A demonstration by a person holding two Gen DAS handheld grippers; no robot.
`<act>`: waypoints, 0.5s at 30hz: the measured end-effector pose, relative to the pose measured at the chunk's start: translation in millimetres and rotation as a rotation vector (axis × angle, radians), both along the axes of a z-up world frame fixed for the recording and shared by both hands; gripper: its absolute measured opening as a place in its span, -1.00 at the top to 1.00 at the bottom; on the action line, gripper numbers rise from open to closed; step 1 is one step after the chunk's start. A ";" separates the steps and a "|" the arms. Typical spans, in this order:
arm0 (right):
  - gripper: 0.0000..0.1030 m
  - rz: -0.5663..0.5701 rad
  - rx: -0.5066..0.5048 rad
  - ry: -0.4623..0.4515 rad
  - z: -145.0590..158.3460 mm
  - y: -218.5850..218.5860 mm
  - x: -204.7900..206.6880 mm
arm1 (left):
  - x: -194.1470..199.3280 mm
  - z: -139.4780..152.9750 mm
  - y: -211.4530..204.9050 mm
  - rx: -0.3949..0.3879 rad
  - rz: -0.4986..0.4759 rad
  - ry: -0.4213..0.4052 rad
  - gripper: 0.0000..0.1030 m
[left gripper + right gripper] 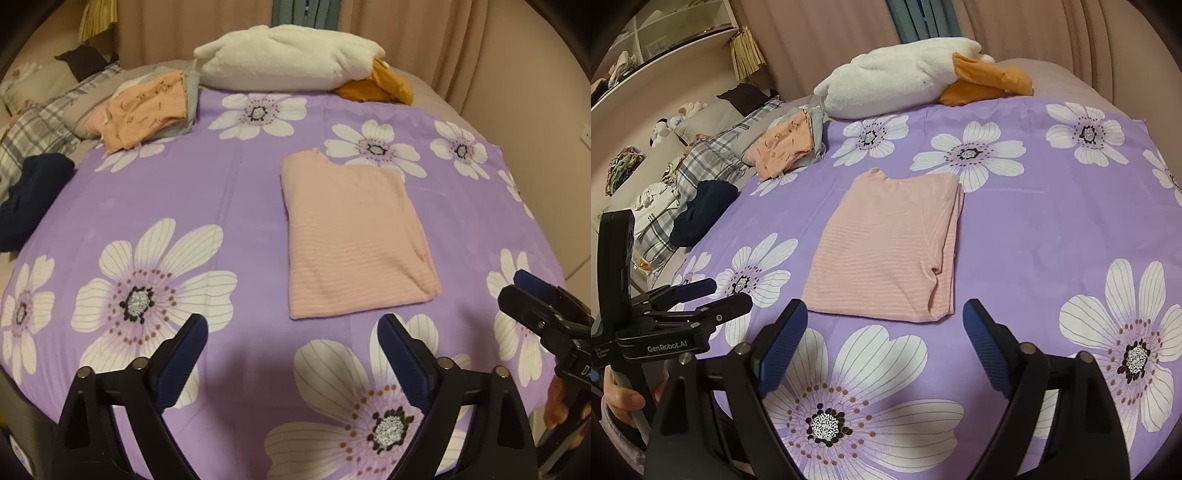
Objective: Fold small clothes
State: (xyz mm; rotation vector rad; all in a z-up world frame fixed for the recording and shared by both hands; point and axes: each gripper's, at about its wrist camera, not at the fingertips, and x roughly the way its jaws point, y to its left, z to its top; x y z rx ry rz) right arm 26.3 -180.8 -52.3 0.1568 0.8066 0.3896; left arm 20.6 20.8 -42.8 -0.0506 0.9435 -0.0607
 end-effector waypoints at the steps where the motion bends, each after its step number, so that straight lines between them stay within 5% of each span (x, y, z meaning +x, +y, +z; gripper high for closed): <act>1: -0.79 -0.002 0.000 -0.003 0.7 0.2 -0.7 | -1.0 1.5 0.2 0.001 0.001 -0.003 -0.82; 15: -0.99 -0.013 -0.015 -0.048 12.6 3.2 -9.6 | -8.3 10.4 -1.1 0.039 0.015 -0.011 -0.94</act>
